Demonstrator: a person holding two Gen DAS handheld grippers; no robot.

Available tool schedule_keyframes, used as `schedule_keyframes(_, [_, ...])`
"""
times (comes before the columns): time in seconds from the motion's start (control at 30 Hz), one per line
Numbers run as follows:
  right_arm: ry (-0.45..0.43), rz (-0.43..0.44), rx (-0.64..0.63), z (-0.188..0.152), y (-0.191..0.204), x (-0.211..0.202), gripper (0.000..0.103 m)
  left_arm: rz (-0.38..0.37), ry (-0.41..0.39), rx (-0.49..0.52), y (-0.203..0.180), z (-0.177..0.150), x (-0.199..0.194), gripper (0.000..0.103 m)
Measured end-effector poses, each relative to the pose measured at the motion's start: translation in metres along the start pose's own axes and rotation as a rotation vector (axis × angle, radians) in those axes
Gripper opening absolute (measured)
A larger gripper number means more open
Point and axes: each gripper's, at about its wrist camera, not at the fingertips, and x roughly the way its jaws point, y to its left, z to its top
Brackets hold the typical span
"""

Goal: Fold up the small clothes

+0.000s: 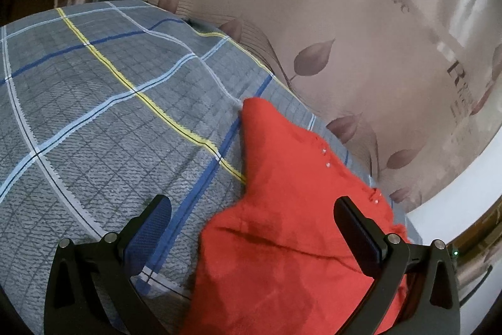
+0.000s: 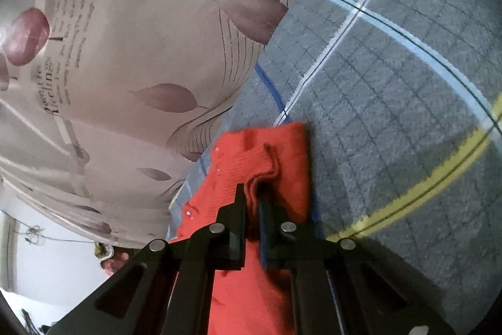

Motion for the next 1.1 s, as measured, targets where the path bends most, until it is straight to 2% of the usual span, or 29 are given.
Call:
schedule_keyframes(0.03, [-0.001,0.003,0.018,0.002,-0.005,0.000,0.004,0.003,0.001,-0.001,-0.001,0.000,0.001,0.103])
schedule_keyframes(0.13, [-0.032,-0.026,0.021,0.006,-0.008,-0.010,0.004,0.017,0.007,0.011,-0.004,0.000,0.002,0.103])
schedule_keyframes(0.3, [-0.026,0.017,0.059,0.007,-0.017,-0.024,0.008,0.024,0.013,0.013,-0.005,-0.001,0.003,0.103])
schedule_keyframes(0.37, [-0.044,-0.006,0.047,0.000,-0.017,-0.038,0.014,0.026,0.014,0.015,-0.005,-0.001,0.003,0.103])
schedule_keyframes(0.47, [-0.032,0.027,0.014,-0.023,-0.011,-0.058,0.014,0.027,0.014,0.016,-0.004,-0.001,0.004,0.103])
schedule_keyframes(0.5, [-0.022,0.009,-0.026,-0.032,-0.005,-0.063,0.014,0.028,0.015,0.016,-0.004,-0.001,0.004,0.103])
schedule_keyframes(0.57, [-0.006,-0.099,-0.144,-0.052,0.009,-0.070,0.019,0.029,0.017,0.017,-0.005,-0.001,0.004,0.103])
schedule_keyframes(0.63, [0.012,-0.256,-0.315,-0.076,0.030,-0.071,0.029,0.029,0.017,0.017,-0.004,-0.001,0.004,0.103])
schedule_keyframes(0.73, [0.025,-0.397,-0.485,-0.097,0.052,-0.063,0.031,0.032,0.019,0.019,-0.004,-0.002,0.005,0.103])
schedule_keyframes(0.83, [0.049,-0.485,-0.585,-0.104,0.061,-0.045,0.031,0.033,0.019,0.019,-0.004,-0.002,0.005,0.103])
schedule_keyframes(0.97, [0.044,-0.525,-0.648,-0.105,0.075,-0.025,0.031,0.033,0.019,0.019,-0.004,-0.002,0.005,0.103])
schedule_keyframes(1.03, [0.017,-0.581,-0.697,-0.108,0.081,-0.015,0.030,0.033,0.019,0.019,-0.004,-0.002,0.005,0.103])
schedule_keyframes(1.1, [-0.009,-0.654,-0.703,-0.107,0.082,-0.010,0.017,0.032,0.018,0.018,-0.004,-0.002,0.005,0.103])
